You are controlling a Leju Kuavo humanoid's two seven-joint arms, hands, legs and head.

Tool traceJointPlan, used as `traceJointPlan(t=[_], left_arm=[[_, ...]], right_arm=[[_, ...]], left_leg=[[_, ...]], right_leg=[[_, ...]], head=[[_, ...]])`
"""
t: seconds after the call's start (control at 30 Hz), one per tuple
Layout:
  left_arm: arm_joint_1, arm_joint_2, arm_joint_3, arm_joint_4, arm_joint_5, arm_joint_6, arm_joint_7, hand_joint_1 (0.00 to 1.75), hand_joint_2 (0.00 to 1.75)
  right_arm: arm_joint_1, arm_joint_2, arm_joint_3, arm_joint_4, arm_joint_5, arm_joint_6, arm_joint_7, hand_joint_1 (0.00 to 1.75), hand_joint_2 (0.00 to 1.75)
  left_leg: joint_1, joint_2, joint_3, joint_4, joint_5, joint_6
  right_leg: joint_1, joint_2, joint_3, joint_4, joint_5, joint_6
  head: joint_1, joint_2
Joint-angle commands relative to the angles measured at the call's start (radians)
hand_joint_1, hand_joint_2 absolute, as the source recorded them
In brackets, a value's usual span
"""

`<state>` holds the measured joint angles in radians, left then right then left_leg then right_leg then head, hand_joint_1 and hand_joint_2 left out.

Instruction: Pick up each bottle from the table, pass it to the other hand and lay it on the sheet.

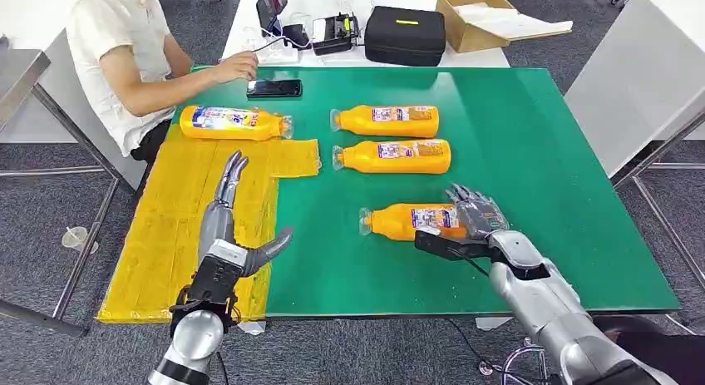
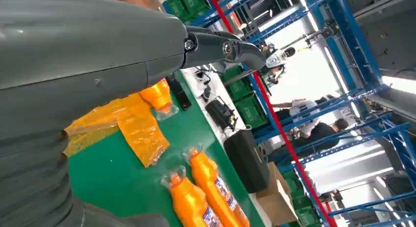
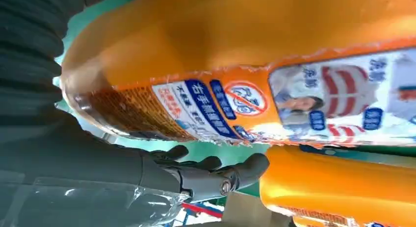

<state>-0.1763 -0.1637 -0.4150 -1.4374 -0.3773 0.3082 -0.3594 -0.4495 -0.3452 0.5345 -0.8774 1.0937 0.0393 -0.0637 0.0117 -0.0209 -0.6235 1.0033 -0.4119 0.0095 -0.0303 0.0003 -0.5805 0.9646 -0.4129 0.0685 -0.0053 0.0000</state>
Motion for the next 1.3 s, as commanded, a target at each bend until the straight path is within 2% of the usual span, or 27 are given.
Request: traceJointPlan(t=[0.03, 0.17, 0.3, 0.33, 0.37, 0.4, 0.5, 0.67, 0.97, 1.07, 1.13, 1.2, 1.23, 1.3], left_arm=[[-0.016, 0.023, -0.001, 0.024, -0.001, 0.001, 0.005, 0.00, 1.75], [-0.016, 0.026, -0.007, 0.029, -0.007, 0.000, 0.006, 0.00, 1.75], [-0.019, 0.027, -0.015, 0.037, -0.006, 0.002, 0.006, 0.00, 1.75], [-0.024, 0.027, -0.017, 0.046, -0.004, 0.002, 0.006, 0.00, 1.75], [-0.026, 0.027, -0.018, 0.048, -0.004, 0.002, 0.006, 0.00, 1.75], [-0.030, 0.026, -0.020, 0.051, -0.005, 0.001, 0.005, 0.00, 1.75], [-0.037, 0.028, -0.025, 0.051, -0.005, -0.002, 0.002, 0.00, 1.75], [-0.058, 0.031, -0.036, 0.075, 0.015, -0.016, -0.017, 0.00, 1.75], [-0.059, 0.033, -0.043, 0.078, 0.022, -0.016, -0.020, 0.00, 1.75], [-0.050, 0.019, -0.034, 0.072, 0.049, -0.020, -0.024, 0.00, 1.75], [-0.036, 0.001, -0.023, 0.070, 0.135, -0.071, -0.023, 0.00, 1.75], [-0.012, -0.025, -0.008, 0.085, 0.299, -0.176, 0.014, 0.00, 1.75], [0.012, -0.042, -0.009, 0.111, 0.441, -0.270, 0.059, 0.00, 1.75], [0.028, -0.041, -0.031, 0.130, 0.448, -0.260, 0.036, 0.00, 1.75]], right_arm=[[-0.032, 0.002, 0.055, 0.084, 0.000, 0.009, 0.003, 0.00, 1.75], [-0.026, -0.030, 0.075, 0.095, -0.014, 0.061, 0.021, 0.00, 1.75], [0.041, -0.075, 0.063, 0.048, -0.084, 0.080, 0.007, 0.00, 1.75], [0.054, -0.084, 0.053, 0.046, -0.114, 0.093, -0.001, 0.31, 1.75], [0.056, -0.088, 0.053, 0.045, -0.118, 0.091, -0.001, 1.61, 1.75], [0.058, -0.095, 0.053, 0.043, -0.119, 0.088, -0.001, 1.75, 1.75], [0.044, -0.107, 0.061, 0.040, -0.126, 0.101, -0.011, 1.75, 1.75], [0.066, -0.150, 0.048, 0.001, -0.257, 0.177, -0.081, 1.75, 1.75], [0.114, -0.145, 0.019, -0.027, -0.331, 0.145, -0.105, 1.75, 1.75], [0.167, -0.116, -0.043, -0.092, -0.408, 0.091, -0.175, 1.75, 1.75], [0.212, -0.100, -0.083, -0.148, -0.459, 0.086, -0.210, 1.75, 1.75], [0.264, -0.077, -0.127, -0.222, -0.493, 0.074, -0.234, 1.75, 1.75], [0.291, -0.040, -0.172, -0.261, -0.552, 0.075, -0.288, 1.75, 1.75], [0.301, -0.025, -0.174, -0.283, -0.547, 0.074, -0.280, 1.75, 1.75]], left_leg=[[0.000, 0.002, 0.003, -0.001, -0.001, 0.000], [0.000, 0.001, 0.003, 0.000, -0.001, 0.000], [0.000, -0.002, 0.004, -0.001, 0.000, 0.000], [0.001, -0.002, 0.006, -0.001, -0.001, 0.000], [0.000, -0.002, 0.005, -0.001, 0.000, 0.000], [0.001, -0.002, 0.008, -0.001, -0.002, 0.000], [0.000, -0.001, 0.004, -0.001, 0.000, 0.000], [0.000, -0.002, 0.005, 0.000, 0.000, 0.000], [0.001, -0.002, 0.009, -0.001, -0.001, 0.000], [0.001, -0.001, 0.009, -0.001, -0.001, 0.000], [0.001, 0.001, 0.012, 0.000, -0.003, 0.000], [0.002, 0.000, 0.008, -0.001, -0.001, 0.000], [0.001, -0.001, 0.010, -0.001, -0.001, 0.000], [0.001, 0.002, 0.009, -0.002, -0.002, 0.000]], right_leg=[[0.000, 0.000, 0.002, -0.001, 0.000, -0.002], [0.001, 0.000, 0.003, -0.001, 0.000, -0.002], [0.000, -0.003, 0.004, -0.002, -0.001, -0.002], [0.002, -0.004, 0.007, -0.002, -0.002, -0.004], [0.001, -0.004, 0.006, -0.002, -0.001, -0.003], [0.002, -0.005, 0.010, -0.003, -0.003, -0.006], [0.000, -0.002, 0.005, -0.001, -0.001, -0.002], [0.001, -0.003, 0.005, -0.001, -0.001, -0.002], [0.002, -0.003, 0.009, -0.003, -0.001, -0.004], [0.002, -0.003, 0.009, -0.003, -0.001, -0.004], [0.003, -0.003, 0.012, -0.002, -0.003, -0.008], [0.002, -0.002, 0.009, -0.003, -0.001, -0.004], [0.002, -0.003, 0.010, -0.003, -0.001, -0.005], [0.002, 0.001, 0.008, -0.003, -0.001, -0.003]], head=[[0.000, 0.000], [0.000, 0.000], [0.000, 0.000], [0.000, 0.000], [0.000, 0.000], [0.000, 0.000], [0.000, 0.000], [0.000, 0.000], [0.000, 0.000], [0.000, 0.000], [0.000, 0.000], [0.000, 0.000], [0.000, 0.000], [0.000, 0.000]])
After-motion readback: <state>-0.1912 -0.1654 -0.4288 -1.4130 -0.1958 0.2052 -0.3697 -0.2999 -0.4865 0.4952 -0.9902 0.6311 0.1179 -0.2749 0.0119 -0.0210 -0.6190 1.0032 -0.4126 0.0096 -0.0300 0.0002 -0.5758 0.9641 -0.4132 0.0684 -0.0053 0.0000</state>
